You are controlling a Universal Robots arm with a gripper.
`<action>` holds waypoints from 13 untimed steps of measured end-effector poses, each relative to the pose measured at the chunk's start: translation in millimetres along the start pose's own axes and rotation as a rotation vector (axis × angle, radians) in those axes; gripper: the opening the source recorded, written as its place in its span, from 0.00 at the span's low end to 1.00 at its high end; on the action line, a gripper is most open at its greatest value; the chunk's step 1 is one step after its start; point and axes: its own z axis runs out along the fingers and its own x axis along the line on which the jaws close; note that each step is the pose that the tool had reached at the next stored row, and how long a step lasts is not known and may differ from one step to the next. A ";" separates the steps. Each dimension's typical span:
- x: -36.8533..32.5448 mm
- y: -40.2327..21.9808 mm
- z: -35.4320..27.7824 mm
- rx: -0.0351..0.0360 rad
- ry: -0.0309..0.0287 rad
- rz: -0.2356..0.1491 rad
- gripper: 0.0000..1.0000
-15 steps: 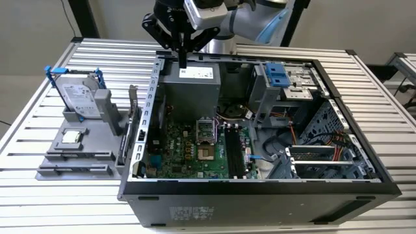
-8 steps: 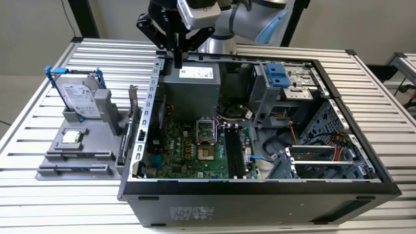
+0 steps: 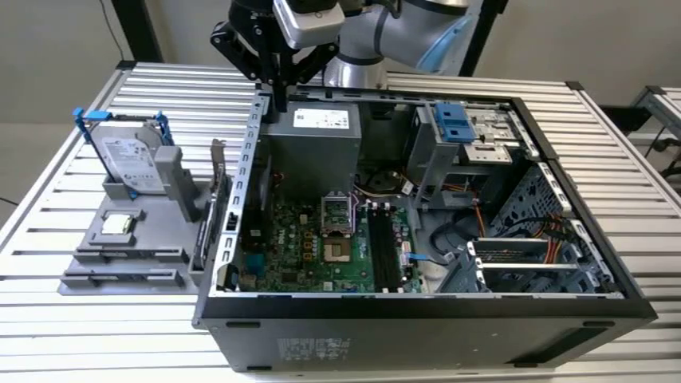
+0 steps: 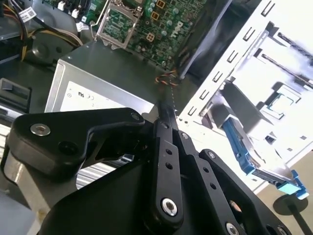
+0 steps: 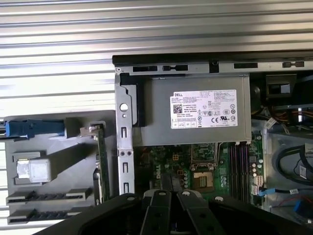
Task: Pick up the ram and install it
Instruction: 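Reach for the ram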
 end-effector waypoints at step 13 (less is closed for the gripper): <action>20.7 -2.1 -0.5 0.0000 0.0000 0.000 0.00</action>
